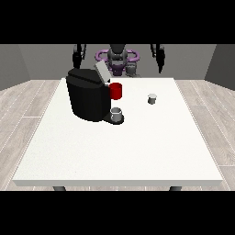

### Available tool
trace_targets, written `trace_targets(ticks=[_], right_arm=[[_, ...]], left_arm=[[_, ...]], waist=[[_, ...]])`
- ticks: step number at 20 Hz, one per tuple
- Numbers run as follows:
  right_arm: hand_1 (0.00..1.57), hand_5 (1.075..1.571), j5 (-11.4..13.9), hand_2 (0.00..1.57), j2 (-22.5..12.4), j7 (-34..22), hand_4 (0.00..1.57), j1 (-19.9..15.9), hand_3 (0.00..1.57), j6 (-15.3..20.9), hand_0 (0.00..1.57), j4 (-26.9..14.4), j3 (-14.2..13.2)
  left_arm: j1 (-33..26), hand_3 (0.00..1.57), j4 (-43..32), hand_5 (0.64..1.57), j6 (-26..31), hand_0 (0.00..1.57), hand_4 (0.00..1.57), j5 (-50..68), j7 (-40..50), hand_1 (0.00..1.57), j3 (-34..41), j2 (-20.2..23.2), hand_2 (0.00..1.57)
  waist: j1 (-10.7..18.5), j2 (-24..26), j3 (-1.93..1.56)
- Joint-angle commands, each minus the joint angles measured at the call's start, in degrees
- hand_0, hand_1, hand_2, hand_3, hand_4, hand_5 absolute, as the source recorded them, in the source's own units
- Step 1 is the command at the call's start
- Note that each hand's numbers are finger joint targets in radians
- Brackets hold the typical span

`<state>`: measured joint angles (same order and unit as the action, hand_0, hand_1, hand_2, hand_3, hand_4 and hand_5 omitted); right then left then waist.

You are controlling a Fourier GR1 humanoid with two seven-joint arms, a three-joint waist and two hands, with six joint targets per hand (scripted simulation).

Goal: Insert the coffee pod into the coffee machine and close the lid

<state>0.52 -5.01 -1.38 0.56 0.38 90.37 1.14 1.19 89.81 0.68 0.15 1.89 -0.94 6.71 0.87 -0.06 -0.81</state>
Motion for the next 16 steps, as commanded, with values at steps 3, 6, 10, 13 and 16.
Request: trace_targets(ticks=[3, 6, 10, 13, 16], right_arm=[[0.0, 1.571, 0.03, 0.0, 1.59, 0.25, 0.0, -0.29, 0.0, 0.7, 0.0, 0.14, 0.28], [0.0, 1.571, -0.48, 0.0, 0.91, 2.67, 0.0, -0.65, 0.0, 0.84, 0.0, -2.62, -1.92], [0.0, 1.571, 6.2, 0.0, 0.18, 4.75, 0.0, -0.04, 0.0, 7.44, 0.0, -2.83, -2.81], [0.0, 1.571, 10.35, 0.0, 1.53, 2.79, 0.0, -3.52, 0.0, 9.93, 0.0, -1.59, 0.48], [0.0, 1.571, 7.73, 0.0, 0.12, 2.47, 0.0, -4.51, 0.0, 7.43, 0.0, -1.61, -1.35]], left_arm=[[-0.21, 0.0, -4.25, 1.571, 3.89, 0.0, 0.0, -2.99, -8.8, 0.0, 1.2, 4.27, 0.0], [-3.13, 0.0, -2.52, 1.571, 8.51, 0.0, 0.0, -6.3, -14.3, 0.0, -2.32, 8.04, 0.0], [-0.33, 0.0, -2.06, 1.571, 8.03, 0.0, 0.0, -10.06, -11.47, 0.0, -2.39, 10.78, 0.0], [5.08, 0.0, -7.47, 1.571, 7.99, 0.0, 0.0, -12.65, -11.5, 0.0, 0.33, 14.3, 0.0], [8.6, 0.0, -11.28, 1.571, 10.99, 0.0, 0.0, -12.38, -11.05, 0.0, 2.86, 17.43, 0.0]], waist=[[-1.65, -0.28, 0.82], [0.24, -0.66, 0.82], [-2.02, 0.06, 0.8], [-4.21, -3.92, 0.83], [-5.64, -4.41, 0.81]])
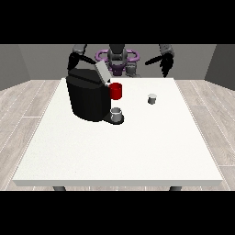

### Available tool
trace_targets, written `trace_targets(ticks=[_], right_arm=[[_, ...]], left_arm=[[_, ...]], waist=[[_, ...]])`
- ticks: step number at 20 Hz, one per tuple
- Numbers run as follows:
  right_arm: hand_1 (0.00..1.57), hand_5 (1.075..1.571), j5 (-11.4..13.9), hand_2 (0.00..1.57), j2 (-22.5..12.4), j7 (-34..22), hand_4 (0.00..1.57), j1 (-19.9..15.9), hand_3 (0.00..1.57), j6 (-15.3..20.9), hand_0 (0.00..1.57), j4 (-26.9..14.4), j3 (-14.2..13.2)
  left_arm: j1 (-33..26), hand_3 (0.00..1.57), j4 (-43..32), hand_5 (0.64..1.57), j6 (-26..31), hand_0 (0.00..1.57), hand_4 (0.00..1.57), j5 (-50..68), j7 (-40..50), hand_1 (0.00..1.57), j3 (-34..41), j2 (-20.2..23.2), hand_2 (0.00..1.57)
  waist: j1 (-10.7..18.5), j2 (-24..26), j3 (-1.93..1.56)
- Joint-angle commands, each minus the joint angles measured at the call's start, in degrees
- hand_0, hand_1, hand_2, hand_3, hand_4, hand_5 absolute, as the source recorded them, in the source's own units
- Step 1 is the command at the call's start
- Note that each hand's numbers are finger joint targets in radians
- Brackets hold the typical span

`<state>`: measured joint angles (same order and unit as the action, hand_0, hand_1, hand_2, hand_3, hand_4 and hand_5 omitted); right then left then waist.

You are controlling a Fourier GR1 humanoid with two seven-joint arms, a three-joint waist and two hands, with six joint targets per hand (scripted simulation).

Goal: Insert the coffee pod into the coffee machine and close the lid

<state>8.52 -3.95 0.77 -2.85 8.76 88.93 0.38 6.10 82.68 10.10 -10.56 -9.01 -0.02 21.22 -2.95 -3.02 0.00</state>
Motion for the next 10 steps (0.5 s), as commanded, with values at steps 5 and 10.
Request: trace_targets(ticks=[5, 10], right_arm=[[0.0, 1.571, 1.18, 0.0, 1.12, 0.33, 0.0, -4.21, 0.0, -0.15, 0.0, 0.14, 1.86], [0.0, 1.571, 3.66, 0.0, 3.83, -0.05, 0.0, -6.38, 0.0, 5.19, 0.0, -2.2, 5.73]], left_arm=[[10.1, 0.0, -10.23, 1.571, 1.84, 0.0, 0.0, -5.43, 3.53, 0.0, 1.6, 4.79, 0.0], [15.49, 0.0, -16.3, 1.571, 4.02, 0.0, 0.0, -7.82, 2.12, 0.0, 2.15, 8.11, 0.0]], waist=[[-4.8, -5.16, 0.0], [-4.82, -10.58, 0.02]])
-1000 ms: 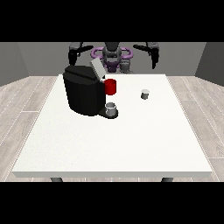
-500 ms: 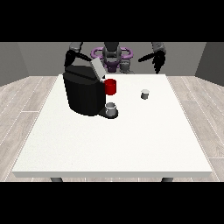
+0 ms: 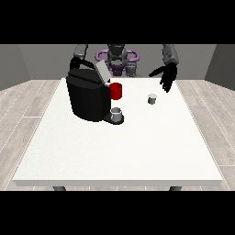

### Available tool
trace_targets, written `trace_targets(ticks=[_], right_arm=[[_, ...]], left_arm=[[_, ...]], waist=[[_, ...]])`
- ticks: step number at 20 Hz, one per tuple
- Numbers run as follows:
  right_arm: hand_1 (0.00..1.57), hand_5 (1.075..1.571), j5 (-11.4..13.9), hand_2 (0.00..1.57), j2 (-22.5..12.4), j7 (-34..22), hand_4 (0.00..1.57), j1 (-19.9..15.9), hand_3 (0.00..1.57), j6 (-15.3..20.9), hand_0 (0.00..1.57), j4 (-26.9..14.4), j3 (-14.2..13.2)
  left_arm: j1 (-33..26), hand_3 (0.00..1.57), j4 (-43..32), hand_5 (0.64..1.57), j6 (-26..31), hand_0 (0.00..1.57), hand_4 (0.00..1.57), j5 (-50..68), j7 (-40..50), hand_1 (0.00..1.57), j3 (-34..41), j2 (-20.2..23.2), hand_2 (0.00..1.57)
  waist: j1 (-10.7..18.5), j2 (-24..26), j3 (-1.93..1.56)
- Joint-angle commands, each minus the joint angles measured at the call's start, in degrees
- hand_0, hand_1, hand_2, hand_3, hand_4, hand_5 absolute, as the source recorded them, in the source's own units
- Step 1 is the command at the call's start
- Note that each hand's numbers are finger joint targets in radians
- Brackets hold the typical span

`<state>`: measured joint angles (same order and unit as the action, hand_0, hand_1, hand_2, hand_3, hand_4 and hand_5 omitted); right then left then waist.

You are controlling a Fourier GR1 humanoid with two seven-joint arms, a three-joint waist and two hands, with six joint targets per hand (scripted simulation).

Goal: Insert the coffee pod into the coffee machine and close the lid

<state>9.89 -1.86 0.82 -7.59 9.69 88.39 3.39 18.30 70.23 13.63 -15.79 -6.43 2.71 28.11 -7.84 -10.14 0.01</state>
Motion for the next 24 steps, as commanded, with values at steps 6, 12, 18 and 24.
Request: trace_targets(ticks=[6, 12, 18, 24], right_arm=[[0.0, 1.571, -1.01, 0.0, 1.29, -4.73, 0.0, -4.92, 0.0, -1.75, 0.0, -1.53, 0.73], [0.0, 1.571, 0.8, 0.0, 1.83, -2.69, 0.0, -8.21, 0.0, 1.28, 0.0, -7.15, -0.61], [0.0, 1.571, 0.77, 0.0, -0.21, -3.3, 0.0, -7.47, 0.0, -1.78, 0.0, -5.33, 0.19], [0.0, 1.571, -0.39, 0.0, 1.11, -1.64, 0.0, -9.08, 0.0, -1.36, 0.0, -10.35, -0.67]], left_arm=[[8.76, 0.0, -12.12, 1.571, -1.09, 0.0, 0.0, -7.6, -0.02, 0.0, -1.01, 1.06, 0.0], [11.95, 0.25, -17.04, 1.571, -6.58, 0.26, 0.0, -13.61, -3.1, 0.26, -3.02, -2.48, 0.59], [11.12, 0.82, -23.26, 1.571, -16.88, 0.89, 0.38, -19.83, -9.93, 0.89, -3.52, -3.57, 0.96], [14.3, 0.8, -24.15, 1.571, -14.84, 0.82, 0.37, -27.03, -6.3, 0.82, -8.47, -2.69, 0.96]], waist=[[-2.7, -3.92, 0.01], [-0.33, -4.09, 0.0], [-1.8, -5.0, 0.04], [-1.12, -3.94, -0.01]])
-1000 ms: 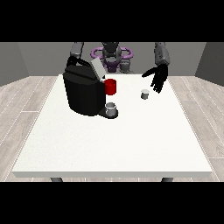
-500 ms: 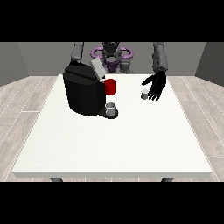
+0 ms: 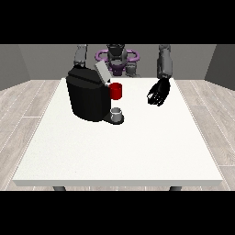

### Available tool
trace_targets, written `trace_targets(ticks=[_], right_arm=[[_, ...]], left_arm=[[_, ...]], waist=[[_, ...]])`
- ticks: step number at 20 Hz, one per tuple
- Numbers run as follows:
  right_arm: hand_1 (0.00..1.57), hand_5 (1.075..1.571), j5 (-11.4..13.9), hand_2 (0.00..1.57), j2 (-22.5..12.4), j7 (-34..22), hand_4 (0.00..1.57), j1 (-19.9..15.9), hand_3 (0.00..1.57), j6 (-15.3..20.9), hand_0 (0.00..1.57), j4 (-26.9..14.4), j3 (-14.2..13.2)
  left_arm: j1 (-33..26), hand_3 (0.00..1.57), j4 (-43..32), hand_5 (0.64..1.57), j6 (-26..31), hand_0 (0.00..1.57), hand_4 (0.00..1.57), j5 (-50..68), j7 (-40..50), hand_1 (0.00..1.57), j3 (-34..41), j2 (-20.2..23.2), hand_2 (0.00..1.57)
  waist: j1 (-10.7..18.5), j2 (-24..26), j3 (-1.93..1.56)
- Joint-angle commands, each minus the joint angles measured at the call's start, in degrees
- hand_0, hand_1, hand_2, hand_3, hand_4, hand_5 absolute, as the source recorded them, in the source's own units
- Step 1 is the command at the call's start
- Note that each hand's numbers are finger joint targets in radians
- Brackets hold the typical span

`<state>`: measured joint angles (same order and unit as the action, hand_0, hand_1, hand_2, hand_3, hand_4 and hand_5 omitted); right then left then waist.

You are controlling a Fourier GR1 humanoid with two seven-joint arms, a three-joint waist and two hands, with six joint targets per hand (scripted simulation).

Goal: Insert the coffee pod into the coffee machine and close the lid

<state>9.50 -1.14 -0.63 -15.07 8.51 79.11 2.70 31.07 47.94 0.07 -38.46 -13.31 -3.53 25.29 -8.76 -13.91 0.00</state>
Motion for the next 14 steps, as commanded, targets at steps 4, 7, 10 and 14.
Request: trace_targets(ticks=[4, 7, 10, 14], right_arm=[[0.0, 1.571, -1.03, 0.0, 0.05, -0.44, 0.0, -1.91, 0.0, 0.03, 0.0, -1.95, -1.56], [0.0, 1.571, -2.11, 0.0, -0.13, 1.66, 0.0, -0.07, 0.0, -2.03, 0.0, -2.63, -1.18], [0.0, 1.571, -1.82, 0.0, 0.15, 3.1, 0.0, -0.48, 0.0, -0.01, 0.0, -6.04, -2.97], [0.0, 1.571, 3.1, 0.0, -0.04, 0.48, 0.0, 4.57, 0.0, 1.97, 0.0, -5.0, 0.55]], left_arm=[[1.35, 0.89, -5.05, 1.571, 1.04, 0.91, 0.33, -7.16, -1.11, 0.91, -3.66, 1.94, 1.04], [0.49, 0.81, -7.19, 1.571, 0.09, 0.75, 0.37, -9.82, 1.36, 0.75, -4.92, 0.17, 0.94], [3.38, 0.86, -8.29, 1.571, 2.36, 0.76, 0.4, -10.89, -0.42, 0.76, -4.31, 1.12, 0.98], [0.98, 1.01, -9.53, 1.571, 0.54, 1.04, 0.4, -11.74, 0.92, 1.04, -4.89, -3.34, 1.12]], waist=[[0.17, -0.04, 0.01], [-0.64, 0.58, 0.01], [0.61, 1.28, 0.0], [0.15, 6.02, 0.02]])
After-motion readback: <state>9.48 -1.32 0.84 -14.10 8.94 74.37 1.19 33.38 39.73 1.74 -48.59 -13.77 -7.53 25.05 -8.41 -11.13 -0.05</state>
